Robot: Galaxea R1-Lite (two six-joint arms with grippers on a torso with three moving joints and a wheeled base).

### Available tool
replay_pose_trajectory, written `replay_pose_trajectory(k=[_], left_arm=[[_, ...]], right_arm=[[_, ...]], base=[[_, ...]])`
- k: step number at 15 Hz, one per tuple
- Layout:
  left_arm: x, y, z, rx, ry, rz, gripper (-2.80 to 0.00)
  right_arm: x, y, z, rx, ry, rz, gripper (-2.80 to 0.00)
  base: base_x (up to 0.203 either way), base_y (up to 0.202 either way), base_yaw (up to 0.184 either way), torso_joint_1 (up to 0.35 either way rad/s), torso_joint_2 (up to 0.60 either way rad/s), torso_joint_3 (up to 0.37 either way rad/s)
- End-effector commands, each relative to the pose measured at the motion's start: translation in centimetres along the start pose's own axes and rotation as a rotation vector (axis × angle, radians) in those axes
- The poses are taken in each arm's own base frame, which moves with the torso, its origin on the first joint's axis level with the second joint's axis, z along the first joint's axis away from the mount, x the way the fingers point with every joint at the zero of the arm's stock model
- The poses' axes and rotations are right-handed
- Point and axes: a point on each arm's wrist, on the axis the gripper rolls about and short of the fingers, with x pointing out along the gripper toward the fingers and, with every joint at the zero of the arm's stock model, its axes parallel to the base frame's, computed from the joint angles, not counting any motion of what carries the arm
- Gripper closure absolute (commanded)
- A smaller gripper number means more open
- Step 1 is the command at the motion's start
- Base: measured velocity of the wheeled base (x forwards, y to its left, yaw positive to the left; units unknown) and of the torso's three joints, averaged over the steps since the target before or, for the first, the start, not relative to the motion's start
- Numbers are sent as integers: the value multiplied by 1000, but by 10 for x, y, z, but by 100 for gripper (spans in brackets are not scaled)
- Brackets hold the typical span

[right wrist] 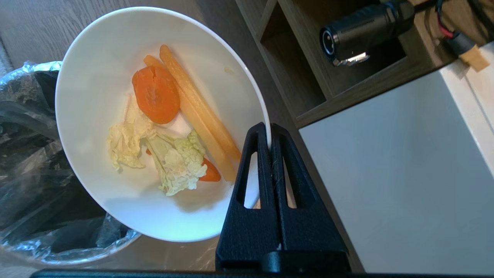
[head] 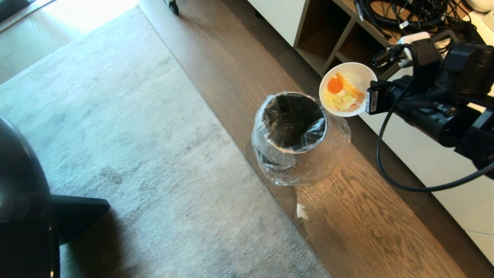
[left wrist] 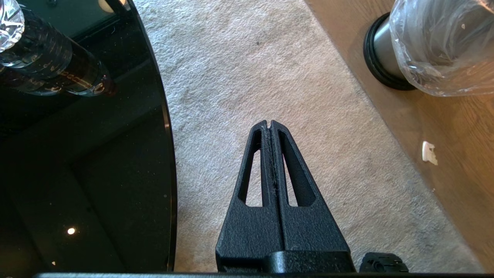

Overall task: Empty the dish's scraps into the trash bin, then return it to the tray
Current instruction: Move the bowl over the trash can, then pour the leftover food from the bowl into the trash can

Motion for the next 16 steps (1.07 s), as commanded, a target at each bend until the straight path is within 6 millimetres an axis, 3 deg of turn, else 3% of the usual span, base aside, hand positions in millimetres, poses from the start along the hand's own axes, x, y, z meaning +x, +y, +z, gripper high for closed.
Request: replay_pose_trajectory(k=[1,4,9,16], left_arm=[[0,0,0,0,-1,0,0],[0,0,0,-2,-1,0,0],[0,0,0,0,-1,0,0],[0,0,0,-2,-1,0,0]], right_arm=[[3,2,-1,-50,-25,-6,0],[1,3,3,-113,-90,-20,0],[-9,27,9,-151,-140,49,0],[-3,42,-8,-325,-277,-2,0]], base=[[0,0,0,0,0,0],[0,0,0,0,0,0],[0,0,0,0,0,0],[0,0,0,0,0,0]])
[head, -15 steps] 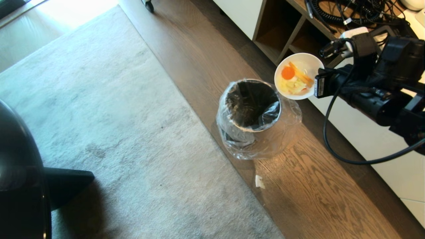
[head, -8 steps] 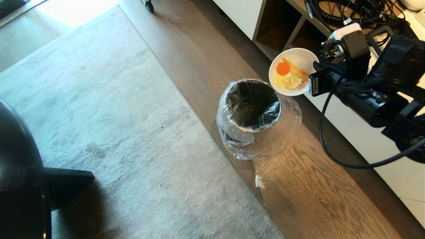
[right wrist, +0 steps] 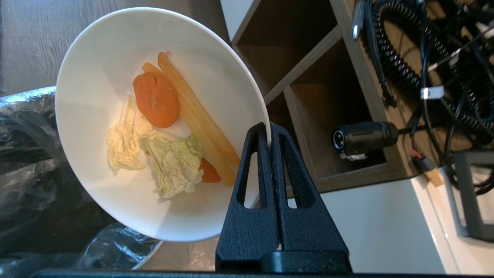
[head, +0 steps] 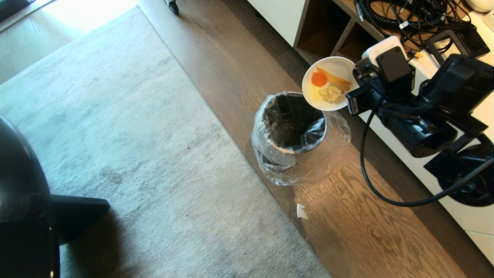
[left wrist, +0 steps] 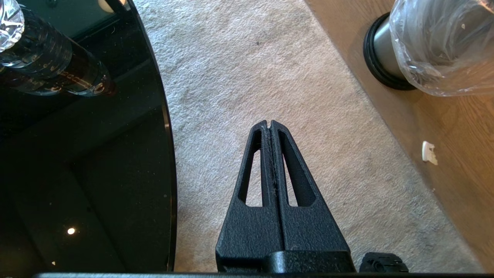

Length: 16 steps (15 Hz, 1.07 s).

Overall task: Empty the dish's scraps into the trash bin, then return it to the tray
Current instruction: Pour the leftover food from the bowl into the trash can

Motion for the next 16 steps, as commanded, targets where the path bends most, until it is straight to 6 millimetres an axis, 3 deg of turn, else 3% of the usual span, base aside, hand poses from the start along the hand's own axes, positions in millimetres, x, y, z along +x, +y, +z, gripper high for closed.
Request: replay_pose_trajectory(k=[1,8,16], left_arm=[[0,0,0,-1,-1,1,0],[0,0,0,-1,-1,1,0],[0,0,0,-1,-1,1,0]], right_arm=[[1,10,-7,-68,-56,10,0],[-21,27,-20,-183,-147,22,0],[-16,32,-20,-350,-244,55,0]], base=[[0,0,0,0,0,0],[0,0,0,0,0,0],[0,0,0,0,0,0]])
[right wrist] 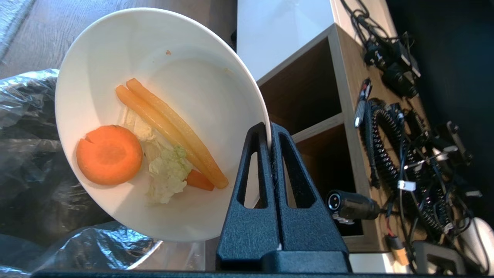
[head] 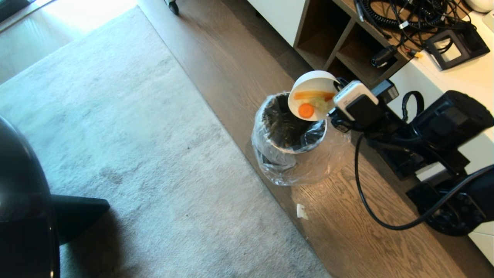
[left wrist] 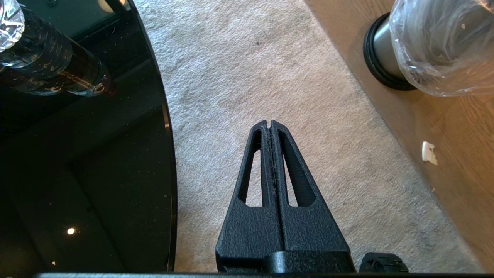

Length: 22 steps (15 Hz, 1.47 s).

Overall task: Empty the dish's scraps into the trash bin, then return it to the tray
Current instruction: Pour the leftover food from the bowl into the trash can

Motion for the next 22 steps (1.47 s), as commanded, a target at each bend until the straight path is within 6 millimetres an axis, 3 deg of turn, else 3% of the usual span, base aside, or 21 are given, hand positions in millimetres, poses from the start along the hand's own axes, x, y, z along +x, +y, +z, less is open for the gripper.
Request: replay_pose_trajectory(k=[1,5,11,15,22], left_arm=[[0,0,0,-2,-1,0,0],[0,0,0,0,-1,0,0],[0,0,0,0,-1,0,0],[0,0,0,0,-1,0,0],[0,0,0,-1,-1,0,0]], right_arm=[[2,6,-3,-38,-13,-3,0],[20,14,-6,-116,-51,-32,0],[22,19,-8,-194,-90,-31,0],[33,3,-6,-264,-188,-72,0],[32,-16,-9,-357,-282,-75,0]], base=[[0,0,0,0,0,0],[0,0,0,0,0,0],[0,0,0,0,0,0],[0,0,0,0,0,0],[0,0,0,0,0,0]])
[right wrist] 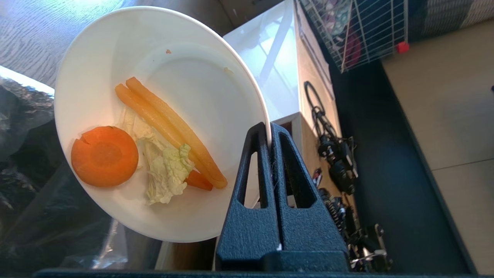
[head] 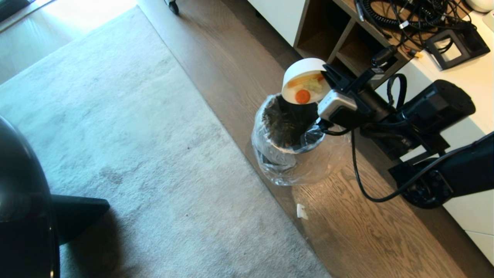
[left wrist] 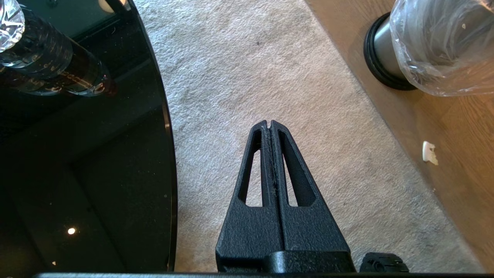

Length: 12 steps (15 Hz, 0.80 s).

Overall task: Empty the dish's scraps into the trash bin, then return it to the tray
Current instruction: Pour the leftover food from the bowl into the trash can

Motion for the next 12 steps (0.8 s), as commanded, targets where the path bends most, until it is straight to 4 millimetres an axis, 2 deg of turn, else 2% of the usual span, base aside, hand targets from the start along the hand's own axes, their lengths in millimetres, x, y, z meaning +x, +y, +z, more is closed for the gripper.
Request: replay_pose_trajectory(k=[1,12], left_arm=[[0,0,0,0,-1,1,0],[0,0,0,0,-1,1,0]], right_arm=[[-1,-13,-2,-34,-30,-59,0],[-5,-56,11,-59,-145,-141,0]], base=[[0,0,0,0,0,0],[0,0,0,0,0,0]])
